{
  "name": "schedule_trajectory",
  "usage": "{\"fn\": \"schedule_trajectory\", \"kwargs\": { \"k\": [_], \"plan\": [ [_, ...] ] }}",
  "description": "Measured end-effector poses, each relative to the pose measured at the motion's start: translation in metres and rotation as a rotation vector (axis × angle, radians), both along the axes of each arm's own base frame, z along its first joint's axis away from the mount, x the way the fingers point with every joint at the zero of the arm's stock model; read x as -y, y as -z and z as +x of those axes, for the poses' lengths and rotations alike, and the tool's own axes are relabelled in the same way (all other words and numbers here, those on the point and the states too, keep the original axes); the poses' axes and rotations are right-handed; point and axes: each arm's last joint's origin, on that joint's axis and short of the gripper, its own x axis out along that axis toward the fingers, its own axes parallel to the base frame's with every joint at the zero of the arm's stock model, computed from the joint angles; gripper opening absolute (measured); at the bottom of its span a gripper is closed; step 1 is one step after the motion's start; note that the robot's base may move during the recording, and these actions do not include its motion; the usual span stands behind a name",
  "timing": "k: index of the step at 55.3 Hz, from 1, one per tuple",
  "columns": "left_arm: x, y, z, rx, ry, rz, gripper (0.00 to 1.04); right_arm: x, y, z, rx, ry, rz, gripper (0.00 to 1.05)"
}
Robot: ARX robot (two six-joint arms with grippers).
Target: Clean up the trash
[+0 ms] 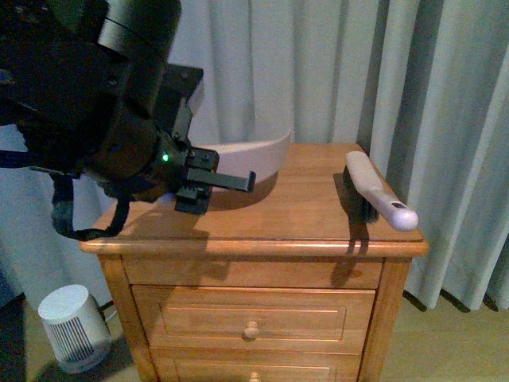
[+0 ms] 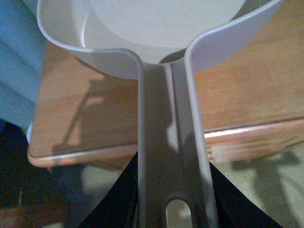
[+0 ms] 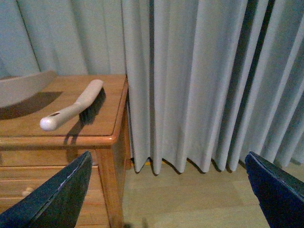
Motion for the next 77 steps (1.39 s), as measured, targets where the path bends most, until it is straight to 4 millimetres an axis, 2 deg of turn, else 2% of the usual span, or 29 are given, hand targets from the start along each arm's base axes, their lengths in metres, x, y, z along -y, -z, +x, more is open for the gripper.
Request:
{"fn": "schedule_trajectory", "kwargs": {
  "k": [12,18,23,32,37,45,52,59,63,66,68,73,77],
  "plan": [
    [-0.022,-0.04,-0.04,0.307,0.039,-0.025,0.28,0.0,0.0,0.0,0.0,0.0,0.0,0.97],
    [-0.038,-0.056,-0.068,0.484,0.053,0.001,0.28,0.0,0.0,0.0,0.0,0.0,0.0,0.97],
    [-0.054,-0.069,-0.101,0.645,0.061,0.004,0.28,0.0,0.0,0.0,0.0,0.0,0.0,0.97],
    [-0.075,-0.078,-0.147,0.79,0.054,-0.016,0.28,0.0,0.0,0.0,0.0,0.0,0.0,0.97],
    [-0.091,-0.08,-0.184,0.874,0.047,-0.044,0.28,0.0,0.0,0.0,0.0,0.0,0.0,0.97],
    [-0.109,-0.077,-0.213,0.918,0.023,-0.067,0.28,0.0,0.0,0.0,0.0,0.0,0.0,0.97],
    [-0.123,-0.069,-0.231,0.952,0.035,-0.069,0.28,0.0,0.0,0.0,0.0,0.0,0.0,0.97],
    [-0.136,-0.063,-0.241,0.946,0.022,-0.08,0.28,0.0,0.0,0.0,0.0,0.0,0.0,0.97],
    [-0.142,-0.058,-0.243,0.929,-0.007,-0.091,0.28,0.0,0.0,0.0,-0.001,0.018,-0.009,0.97],
    [-0.143,-0.057,-0.243,0.928,-0.015,-0.101,0.27,-0.002,0.0,0.001,-0.011,0.181,-0.079,0.97],
    [-0.143,-0.057,-0.243,0.927,-0.013,-0.105,0.27,-0.004,0.001,0.002,-0.038,0.23,-0.115,0.97],
    [-0.142,-0.057,-0.243,0.926,-0.004,-0.108,0.27,-0.007,0.001,0.006,-0.087,0.212,-0.139,0.97],
    [-0.142,-0.057,-0.243,0.926,-0.005,-0.109,0.27,-0.011,-0.008,0.015,-0.127,0.165,-0.132,0.97]
  ]
}}
